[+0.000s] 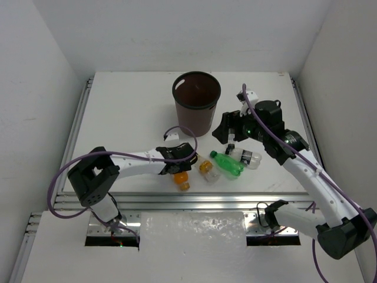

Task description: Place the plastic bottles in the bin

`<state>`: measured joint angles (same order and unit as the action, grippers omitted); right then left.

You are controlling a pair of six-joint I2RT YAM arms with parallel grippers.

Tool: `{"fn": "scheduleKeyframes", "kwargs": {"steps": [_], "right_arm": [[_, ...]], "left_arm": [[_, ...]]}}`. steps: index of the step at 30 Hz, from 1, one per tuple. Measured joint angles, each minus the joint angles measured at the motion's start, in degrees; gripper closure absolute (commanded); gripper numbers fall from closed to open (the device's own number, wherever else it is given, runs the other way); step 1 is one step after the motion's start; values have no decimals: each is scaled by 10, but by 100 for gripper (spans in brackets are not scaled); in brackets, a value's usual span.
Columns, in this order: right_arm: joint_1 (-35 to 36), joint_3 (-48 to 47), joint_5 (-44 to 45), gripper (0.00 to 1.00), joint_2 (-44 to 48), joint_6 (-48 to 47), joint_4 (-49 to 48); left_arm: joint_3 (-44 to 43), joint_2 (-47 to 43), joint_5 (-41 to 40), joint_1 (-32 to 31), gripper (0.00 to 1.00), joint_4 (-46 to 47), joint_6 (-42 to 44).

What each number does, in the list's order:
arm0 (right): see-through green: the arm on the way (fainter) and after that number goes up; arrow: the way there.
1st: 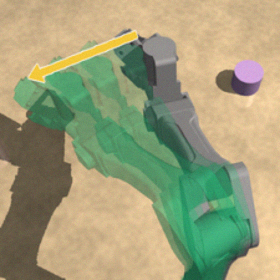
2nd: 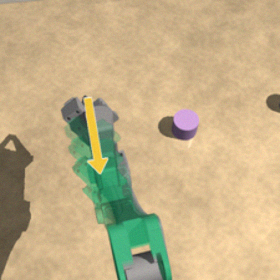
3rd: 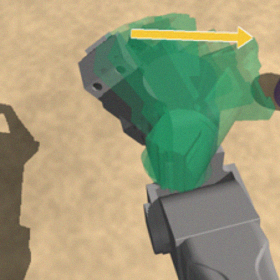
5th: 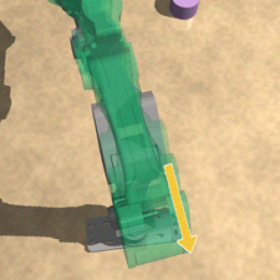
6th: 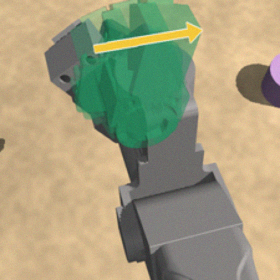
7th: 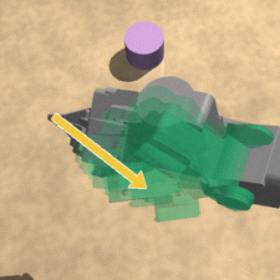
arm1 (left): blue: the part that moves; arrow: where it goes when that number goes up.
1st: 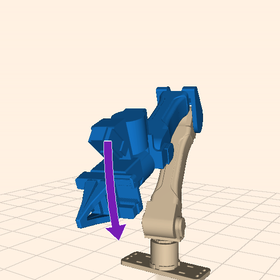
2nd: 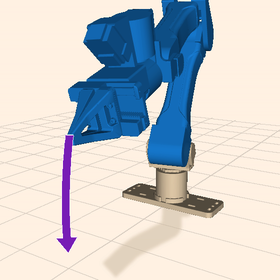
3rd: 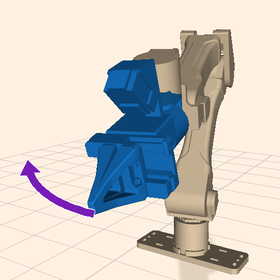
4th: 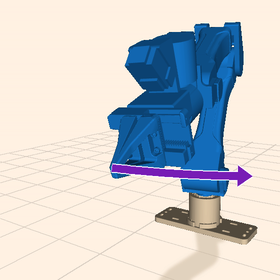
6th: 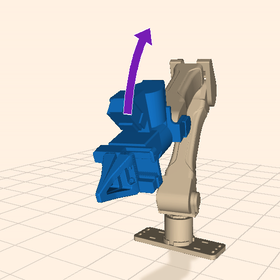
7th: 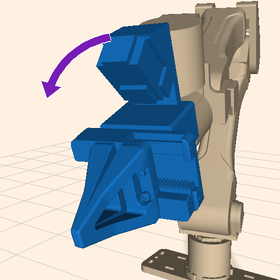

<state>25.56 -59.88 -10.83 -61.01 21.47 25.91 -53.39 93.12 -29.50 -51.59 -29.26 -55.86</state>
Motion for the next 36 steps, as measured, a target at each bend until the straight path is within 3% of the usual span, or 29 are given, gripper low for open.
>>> {"fn": "scheduleKeyframes", "kwargs": {"steps": [3, 4, 5, 7, 11, 17, 23, 33, 36], "right_arm": [[0, 15, -11, 1, 0, 6, -7], [0, 21, -14, 1, 1, 8, -10], [0, 27, -17, 1, 2, 10, -11], [0, 38, -21, 1, 5, 13, -15], [-1, 63, -61, 1, 20, 22, -37], [9, 158, -219, 1, 39, 81, -155], [103, 232, -259, 1, 13, 186, -329], [174, 235, -235, 2, -79, 284, -468], [181, 235, -235, 10, -88, 302, -492]], "left_arm": [[22, 0, 2, 5, 43, 21, 0], [23, 0, 2, 6, 66, 25, 1], [23, 0, 3, 7, 75, 31, 3], [23, -1, 4, 7, 87, 39, 2], [30, -28, 2, 7, 100, 24, -2], [58, -218, -7, 6, 100, 0, -5], [89, -400, 10, -2, 100, 83, 32], [163, -448, 97, -2, 100, 233, 64], [178, -456, 114, -2, 100, 270, 66]]}}
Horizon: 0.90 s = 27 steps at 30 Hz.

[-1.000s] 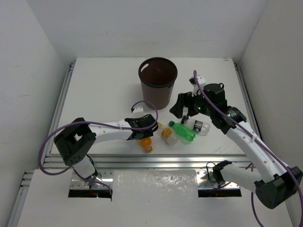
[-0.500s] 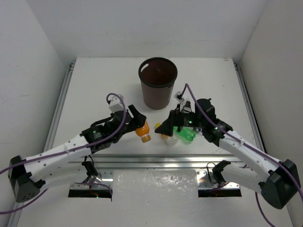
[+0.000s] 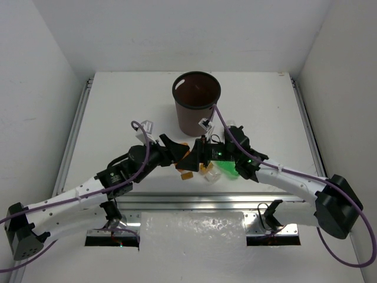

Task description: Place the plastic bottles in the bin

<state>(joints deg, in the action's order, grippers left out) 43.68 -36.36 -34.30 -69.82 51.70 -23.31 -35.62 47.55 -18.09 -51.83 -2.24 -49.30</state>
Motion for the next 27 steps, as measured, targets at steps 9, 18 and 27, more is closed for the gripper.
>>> {"fn": "scheduleKeyframes", "kwargs": {"steps": [9, 18, 27], "right_arm": [[3, 0, 18, 100, -1, 27, -47], [3, -10, 97, 100, 26, -29, 41], [-32, -233, 194, 100, -18, -144, 260]], "left_arm": [[9, -14, 10, 0, 46, 55, 12], [-130, 13, -75, -3, 0, -94, 19], [-326, 17, -258, -3, 0, -299, -1]]}}
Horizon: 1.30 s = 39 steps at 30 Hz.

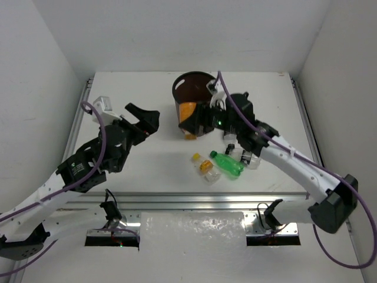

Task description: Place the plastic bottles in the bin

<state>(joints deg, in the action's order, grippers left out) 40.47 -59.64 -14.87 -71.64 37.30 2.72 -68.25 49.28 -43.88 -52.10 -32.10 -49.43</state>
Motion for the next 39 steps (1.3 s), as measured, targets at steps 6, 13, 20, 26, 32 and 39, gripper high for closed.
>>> {"fn": "scheduleKeyframes", "kwargs": {"steps": [6, 13, 20, 26, 32, 39], "right_arm": [[-96, -251, 34, 96, -134, -52, 143], [-152, -394, 45, 43, -296, -103, 212], [-151, -578, 75, 3, -410, -159, 318], [-151, -556, 113, 2, -330, -203, 336], [-119, -320, 142, 8, -100, -223, 328], [-25, -57, 165, 15, 53, -214, 319]], "left_arm": [[94, -56, -33, 0, 0, -78, -13], [132, -78, -24, 0, 0, -131, -1], [153, -86, -17, 0, 0, -145, 31], [155, -83, -10, 0, 0, -147, 38], [155, -82, -9, 0, 0, -181, 38], [154, -77, -15, 0, 0, -195, 46]]}}
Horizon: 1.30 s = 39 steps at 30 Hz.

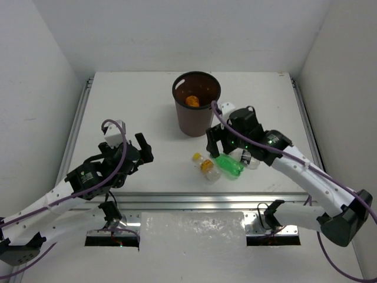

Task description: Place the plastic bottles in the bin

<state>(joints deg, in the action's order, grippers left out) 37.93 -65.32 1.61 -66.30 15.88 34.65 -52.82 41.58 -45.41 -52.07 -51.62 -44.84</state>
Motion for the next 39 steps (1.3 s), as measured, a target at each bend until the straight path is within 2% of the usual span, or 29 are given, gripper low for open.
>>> {"fn": "scheduleKeyframes", "kwargs": {"steps": [5, 17, 24, 26, 28, 29, 34, 39], "right_arm": [[32, 105, 15, 15, -21, 12, -20], [68, 170, 25, 23, -163, 25, -133], [87, 198, 43, 32, -238, 32, -188], [99, 203, 44, 42, -244, 36, -195], [111, 204, 45, 59, -244, 40, -206], [117, 204, 44, 60, -244, 43, -214], [139, 204, 19, 62, -200, 51, -223], [141, 167, -19, 62, -62, 45, -208]], "left_arm": [[2, -5, 1, 0, 0, 2, 1], [7, -7, 12, 0, 0, 12, 14], [8, -5, 19, 0, 0, 17, 22], [8, -5, 20, 0, 0, 19, 24], [8, -6, 20, 0, 0, 21, 25], [8, -6, 20, 0, 0, 21, 25], [9, -16, 21, 0, 0, 21, 26], [12, -40, 21, 0, 0, 21, 25]]}}
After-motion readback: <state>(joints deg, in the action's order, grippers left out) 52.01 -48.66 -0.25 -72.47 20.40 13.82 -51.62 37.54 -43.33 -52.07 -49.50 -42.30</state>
